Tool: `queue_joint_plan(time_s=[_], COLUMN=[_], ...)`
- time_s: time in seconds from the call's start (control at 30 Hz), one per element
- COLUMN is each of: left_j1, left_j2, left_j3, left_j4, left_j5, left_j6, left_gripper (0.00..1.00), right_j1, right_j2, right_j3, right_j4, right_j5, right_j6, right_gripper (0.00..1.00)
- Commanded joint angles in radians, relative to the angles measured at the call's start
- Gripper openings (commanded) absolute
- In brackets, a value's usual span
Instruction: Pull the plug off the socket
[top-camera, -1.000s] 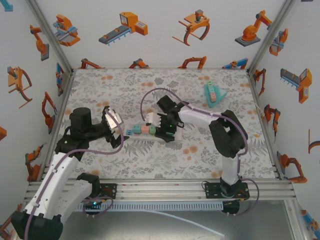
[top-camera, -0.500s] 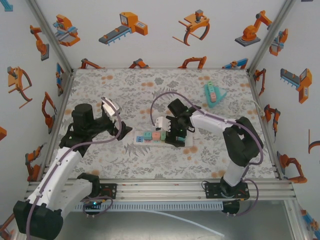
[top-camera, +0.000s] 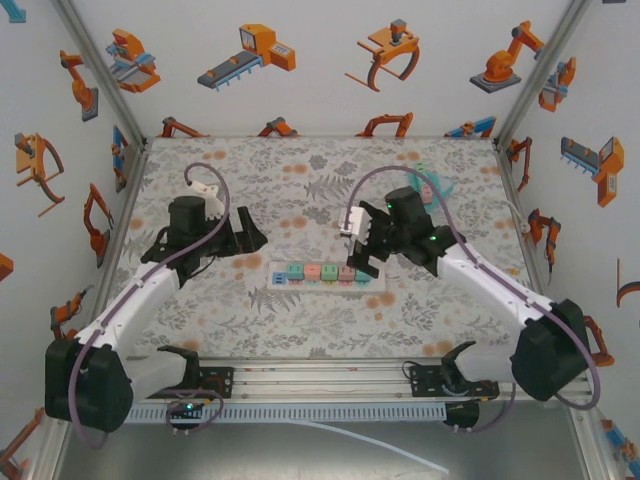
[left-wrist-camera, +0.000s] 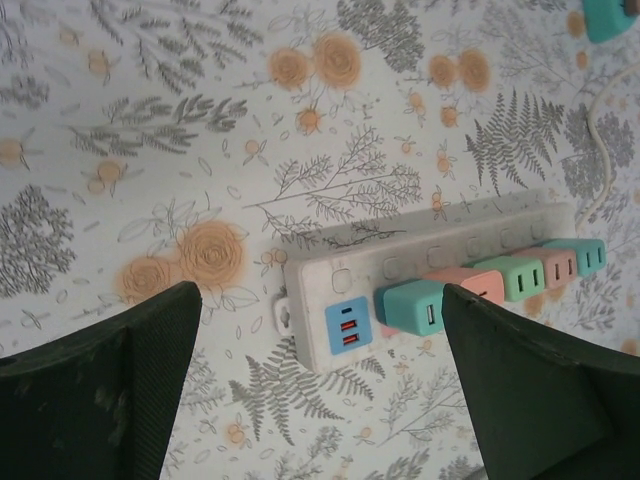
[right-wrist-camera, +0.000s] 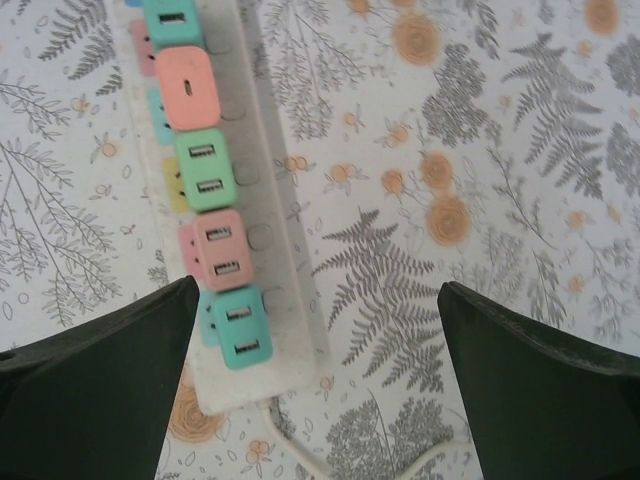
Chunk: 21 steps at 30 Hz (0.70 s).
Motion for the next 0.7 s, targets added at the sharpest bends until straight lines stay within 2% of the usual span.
queue_joint_plan(time_s=[0.0,0.17,0.27,0.5,0.67], left_j1=[-0.012,-0.043,-0.069,-0.111,-0.142], left_j2=[0.039,0.114,0.164,0.281,0.330], left_j3=[0.057,0.060,0.068,0.088,0.094], left_j4=[-0.112,-0.128,-0.125,-0.137,-0.151], left_j5=[-0.022,-0.005,-0.004,-0.013,-0.013], left_j6=[-0.124,-0.172,-0.179,-0.202,-0.206], left_gripper=[0.95,0.86,0.83,0.78,0.71], right_j1=[-0.041,-0.082,-0.082,-0.079,-0.072], right_j2=[-0.066,-0.087,-0.049,0.072,0.149], right_j3=[-0.074,-0.124,-0.116,-0.094,-0.050], right_j4=[0.041,-0.059,-0.095,-0.008,-0.026], right_j5=[-0.046,0.009,-0.019,-0.099,-0.115], right_j6=[0.010,-0.055,-0.062,-0.030,-0.035], right_gripper=[0.93,0.94,0.93,0.90,0.80])
